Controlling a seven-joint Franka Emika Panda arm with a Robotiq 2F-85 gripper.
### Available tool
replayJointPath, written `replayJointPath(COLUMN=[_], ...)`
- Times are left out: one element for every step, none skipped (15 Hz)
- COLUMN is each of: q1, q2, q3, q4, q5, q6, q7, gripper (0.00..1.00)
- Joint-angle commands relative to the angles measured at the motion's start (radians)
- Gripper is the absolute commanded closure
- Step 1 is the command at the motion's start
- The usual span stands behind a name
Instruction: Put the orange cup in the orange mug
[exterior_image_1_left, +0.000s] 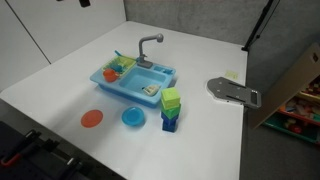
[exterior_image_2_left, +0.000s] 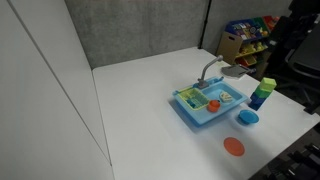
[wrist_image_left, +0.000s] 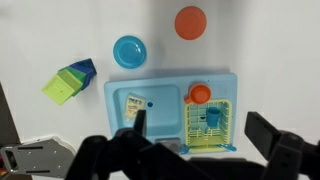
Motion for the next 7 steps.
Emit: replayJointPath(q1=[-0.017,-0.017,-0.017,-0.019,-0.019,-0.019,-0.019], q2=[-0.051,-0.061,-0.069,-0.059,-0.066,-0.066,-0.064], q3=[0.0,0.0,0.001,0.011,0.011,0.012,0.012], q4=[0.062,0.071,0.074,0.049,0.051,0.05,0.047], q5=[0.016,0.016,0.008,0.006,0.006,0.006,0.006], q6=[-0.141,-0.166,-0.176,-0.135,-0.14,-0.14,-0.14], q7=[-0.056,-0.063,-0.07,-0.037,-0.039,-0.039,-0.039], gripper=[0.0,0.0,0.0,0.0,0.0,0.0,0.0])
